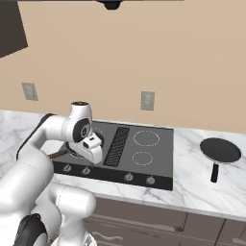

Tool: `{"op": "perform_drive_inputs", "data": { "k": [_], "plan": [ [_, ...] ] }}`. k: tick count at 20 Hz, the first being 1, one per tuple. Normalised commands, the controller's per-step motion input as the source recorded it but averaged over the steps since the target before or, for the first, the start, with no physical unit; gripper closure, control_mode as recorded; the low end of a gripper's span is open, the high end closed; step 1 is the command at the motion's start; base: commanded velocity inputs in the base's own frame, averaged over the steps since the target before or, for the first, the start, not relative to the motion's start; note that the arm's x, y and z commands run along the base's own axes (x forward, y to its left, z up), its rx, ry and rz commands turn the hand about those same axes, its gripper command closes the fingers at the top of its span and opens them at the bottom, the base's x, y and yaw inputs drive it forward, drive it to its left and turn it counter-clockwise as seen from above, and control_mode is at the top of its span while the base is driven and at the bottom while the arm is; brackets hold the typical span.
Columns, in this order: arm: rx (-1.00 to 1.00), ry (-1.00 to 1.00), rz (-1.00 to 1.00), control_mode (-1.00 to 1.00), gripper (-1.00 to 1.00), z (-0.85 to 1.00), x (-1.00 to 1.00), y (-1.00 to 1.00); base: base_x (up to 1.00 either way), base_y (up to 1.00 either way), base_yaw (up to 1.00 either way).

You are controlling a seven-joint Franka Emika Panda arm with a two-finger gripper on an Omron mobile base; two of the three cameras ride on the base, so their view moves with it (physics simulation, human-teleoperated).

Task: Place both pans onto different burners. Then place the lemon wedge and the steak on different pans.

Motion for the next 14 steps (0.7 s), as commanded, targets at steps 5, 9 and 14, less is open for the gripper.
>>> {"op": "perform_drive_inputs", "data": {
  "k": [5, 9, 14],
  "plan": [
    [0.0, 0.0, 0.12, -1.0, -1.0, 0.03, -0.11, -0.35, 0.0, 0.0, 0.0],
    [0.0, 0.0, 0.15, -1.0, -1.0, 0.01, 0.0, -0.24, 0.0, 0.0, 0.0],
    [0.0, 0.0, 0.14, -1.0, -1.0, 0.0, 0.0, -0.3, 0.0, 0.0, 0.0]
  ]
}}
